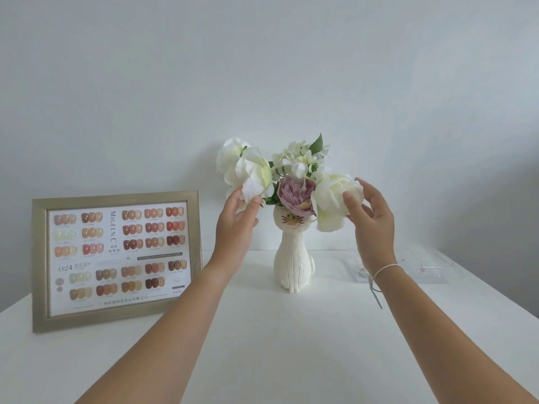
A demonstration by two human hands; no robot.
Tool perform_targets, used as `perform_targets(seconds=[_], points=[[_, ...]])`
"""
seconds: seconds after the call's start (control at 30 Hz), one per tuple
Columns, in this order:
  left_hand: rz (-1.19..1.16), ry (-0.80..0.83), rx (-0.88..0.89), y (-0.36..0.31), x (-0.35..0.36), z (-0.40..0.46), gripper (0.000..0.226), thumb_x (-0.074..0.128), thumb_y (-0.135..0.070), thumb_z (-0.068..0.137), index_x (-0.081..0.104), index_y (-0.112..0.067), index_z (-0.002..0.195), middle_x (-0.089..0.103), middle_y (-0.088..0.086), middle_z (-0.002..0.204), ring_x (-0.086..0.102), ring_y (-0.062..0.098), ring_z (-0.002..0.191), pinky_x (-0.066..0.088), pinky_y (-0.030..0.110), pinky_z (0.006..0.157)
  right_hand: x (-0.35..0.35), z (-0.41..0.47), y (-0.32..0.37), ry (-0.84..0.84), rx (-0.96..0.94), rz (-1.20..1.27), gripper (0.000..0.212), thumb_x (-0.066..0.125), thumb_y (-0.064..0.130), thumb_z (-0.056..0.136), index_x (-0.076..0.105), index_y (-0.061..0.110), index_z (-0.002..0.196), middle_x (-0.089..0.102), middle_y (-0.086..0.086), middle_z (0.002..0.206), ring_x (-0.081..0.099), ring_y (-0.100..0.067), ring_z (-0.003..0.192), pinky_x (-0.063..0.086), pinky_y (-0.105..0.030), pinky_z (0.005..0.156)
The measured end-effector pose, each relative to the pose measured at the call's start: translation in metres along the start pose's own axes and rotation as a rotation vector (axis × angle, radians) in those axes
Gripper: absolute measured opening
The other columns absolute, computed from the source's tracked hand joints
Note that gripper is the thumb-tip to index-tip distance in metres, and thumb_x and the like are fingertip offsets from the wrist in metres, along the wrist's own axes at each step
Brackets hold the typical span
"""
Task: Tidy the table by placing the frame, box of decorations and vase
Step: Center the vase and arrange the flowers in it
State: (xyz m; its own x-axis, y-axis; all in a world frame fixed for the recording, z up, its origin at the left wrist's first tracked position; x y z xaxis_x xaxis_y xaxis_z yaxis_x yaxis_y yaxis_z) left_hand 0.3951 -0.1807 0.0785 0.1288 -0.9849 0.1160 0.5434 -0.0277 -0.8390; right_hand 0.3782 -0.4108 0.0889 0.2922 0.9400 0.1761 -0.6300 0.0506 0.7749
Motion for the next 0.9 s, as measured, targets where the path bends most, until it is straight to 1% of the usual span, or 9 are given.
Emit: perform_targets(seconds=[0.07,0.13,0.23,0.4,0.47,0.57,0.73,0.8,0.9], points=[[0.019,-0.019,0.008,-0.002,-0.003,0.000,0.023,0.051,-0.033,0.092,0.055,-0.043,0.112,0.058,-0.009,0.119,0.057,0.009,0.109,0.050,0.028,0.088,0.001,0.001,0.000,-0.014,-0.002,-0.002,0.026,0.063,0.032,0.083,0.060,0.033,0.109,0.066,0.013,0.103,0.066,-0.012,0.092,0.051,-0.045,0.092],[0.047,-0.101,0.020,-0.004,-0.012,0.003,0.027,0.052,-0.033,0.091,0.056,-0.033,0.117,0.060,-0.008,0.119,0.059,0.005,0.104,0.052,0.029,0.087,0.001,0.002,-0.001,-0.026,-0.001,0.006,0.024,0.062,0.030,0.084,0.060,0.030,0.109,0.065,0.012,0.104,0.067,-0.010,0.090,0.051,-0.046,0.093],[0.138,-0.227,0.086,-0.016,-0.028,0.013,0.027,0.052,-0.034,0.089,0.059,-0.029,0.115,0.058,-0.020,0.106,0.058,0.001,0.098,0.052,0.039,0.092,0.000,0.003,-0.002,-0.023,-0.004,0.000,0.022,0.061,0.030,0.085,0.060,0.033,0.107,0.065,0.013,0.104,0.067,-0.007,0.089,0.051,-0.046,0.093],[0.264,-0.306,0.184,-0.053,-0.050,0.052,0.031,0.049,-0.031,0.088,0.059,-0.022,0.117,0.056,-0.010,0.109,0.061,0.019,0.096,0.050,0.038,0.092,-0.002,0.008,-0.002,-0.025,-0.012,-0.003,0.023,0.061,0.033,0.084,0.059,0.038,0.106,0.065,0.014,0.105,0.066,-0.007,0.091,0.050,-0.046,0.094],[0.325,-0.267,0.183,-0.062,-0.053,0.072,0.033,0.049,-0.031,0.089,0.057,-0.023,0.120,0.056,-0.007,0.115,0.060,0.022,0.100,0.046,0.031,0.087,-0.002,0.009,-0.002,-0.024,-0.016,0.001,0.025,0.061,0.033,0.084,0.059,0.038,0.108,0.064,0.013,0.107,0.066,-0.007,0.093,0.050,-0.047,0.095],[0.446,-0.168,0.132,-0.067,-0.056,0.104,0.039,0.047,-0.034,0.091,0.050,-0.024,0.128,0.051,-0.001,0.133,0.050,0.015,0.116,0.037,0.024,0.090,-0.001,0.011,-0.003,-0.019,-0.025,0.013,0.028,0.062,0.034,0.083,0.058,0.039,0.110,0.063,0.014,0.107,0.066,-0.002,0.092,0.049,-0.046,0.096],[0.591,0.042,-0.043,-0.055,-0.057,0.143,0.057,0.045,-0.044,0.090,0.036,-0.020,0.141,0.033,0.000,0.151,0.031,0.017,0.138,0.026,0.030,0.107,-0.003,0.010,0.001,-0.024,-0.063,0.035,0.039,0.061,0.037,0.083,0.052,0.039,0.121,0.058,0.003,0.118,0.063,0.003,0.095,0.049,-0.044,0.095],[0.628,0.124,-0.099,-0.047,-0.054,0.148,0.063,0.044,-0.049,0.090,0.031,-0.019,0.144,0.027,-0.002,0.154,0.026,0.017,0.141,0.022,0.033,0.111,-0.002,0.008,0.003,0.007,-0.076,0.037,0.044,0.062,0.043,0.078,0.050,0.044,0.120,0.057,0.005,0.123,0.061,-0.001,0.103,0.050,-0.037,0.094],[0.633,0.178,-0.145,-0.037,-0.050,0.151,0.067,0.043,-0.053,0.089,0.028,-0.020,0.145,0.023,-0.004,0.155,0.022,0.016,0.142,0.021,0.038,0.115,0.002,0.002,0.002,0.072,-0.097,0.005,0.049,0.068,0.040,0.074,0.049,0.052,0.118,0.057,0.008,0.125,0.059,-0.007,0.109,0.051,-0.016,0.083]])
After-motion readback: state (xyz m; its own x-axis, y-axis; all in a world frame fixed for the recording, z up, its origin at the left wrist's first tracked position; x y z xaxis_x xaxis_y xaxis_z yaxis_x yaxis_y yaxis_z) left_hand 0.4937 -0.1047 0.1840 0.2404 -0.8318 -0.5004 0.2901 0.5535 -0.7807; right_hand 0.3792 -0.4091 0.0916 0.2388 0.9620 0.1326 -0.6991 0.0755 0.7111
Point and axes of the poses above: each hand's wrist, its own z-axis towards the middle knuckle, its own x-axis out of the palm, y = z × x, the point moved 5 cm from there along z, towards the middle knuckle
